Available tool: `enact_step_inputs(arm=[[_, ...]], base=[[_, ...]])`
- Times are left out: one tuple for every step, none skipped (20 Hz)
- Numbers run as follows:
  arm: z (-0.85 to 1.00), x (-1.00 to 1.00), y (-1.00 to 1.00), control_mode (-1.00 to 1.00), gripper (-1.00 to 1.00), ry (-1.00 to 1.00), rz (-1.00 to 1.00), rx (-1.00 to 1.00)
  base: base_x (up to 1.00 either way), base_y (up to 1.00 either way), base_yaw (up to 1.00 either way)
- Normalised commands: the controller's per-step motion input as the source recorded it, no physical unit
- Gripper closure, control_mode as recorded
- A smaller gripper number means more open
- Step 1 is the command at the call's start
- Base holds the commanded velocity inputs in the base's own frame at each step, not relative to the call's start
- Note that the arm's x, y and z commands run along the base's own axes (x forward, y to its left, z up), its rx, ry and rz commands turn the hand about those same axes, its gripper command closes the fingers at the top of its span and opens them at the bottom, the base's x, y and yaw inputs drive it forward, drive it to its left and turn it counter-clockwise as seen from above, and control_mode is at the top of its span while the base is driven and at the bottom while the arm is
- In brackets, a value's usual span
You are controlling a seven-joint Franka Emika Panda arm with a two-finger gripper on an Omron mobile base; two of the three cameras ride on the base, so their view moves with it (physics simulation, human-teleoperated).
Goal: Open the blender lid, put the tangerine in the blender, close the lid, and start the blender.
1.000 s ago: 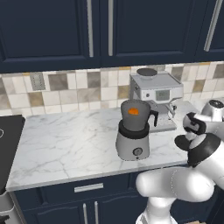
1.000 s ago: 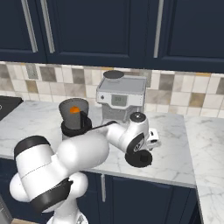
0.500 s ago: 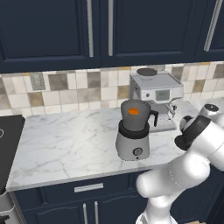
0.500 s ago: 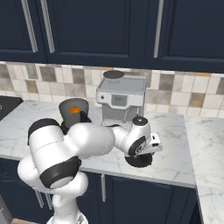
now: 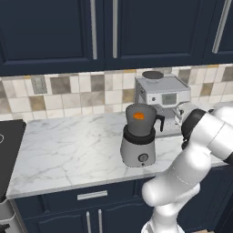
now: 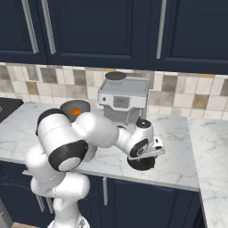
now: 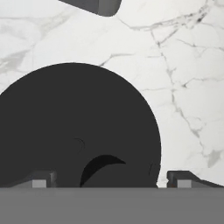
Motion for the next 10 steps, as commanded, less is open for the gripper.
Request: enact_step_inputs(arm=[[-0.4,0.0,-0.1,-1.0,-1.0,0.02,0.0,0.0],[-0.42,0.0,-0.06,-1.0,1.0,0.02,0.0,0.0],[-0.37,-0.11,-0.07,-1.0,1.0,0.0,0.0,0.0],[-0.28,-0.16,-0.06,-1.0,1.0,0.0,0.0,0.0],[-0.07,-0.06,-0.01,-1.0,1.0,0.0,0.0,0.0],[0.0,-0.1,-0.06,-1.0,1.0,0.0,0.0,0.0],[0.0,-0.1,0.0,-1.0,1.0,0.0,0.0,0.0],[0.13,-0.16,-0.01,-1.0,1.0,-0.04,0.0,0.0],[0.36,-0.14,0.0,-1.0,1.0,-0.08,0.0,0.0],[0.46,-0.11,0.0,-1.0,1.0,-0.12,0.0,0.0]], base=[[0.0,0.0,0.0],[0.0,0.0,0.0],[0.0,0.0,0.0],[0.0,0.0,0.0],[0.0,0.0,0.0],[0.0,0.0,0.0],[0.0,0.0,0.0],[0.0,0.0,0.0],[0.0,0.0,0.0],[0.0,0.0,0.0]])
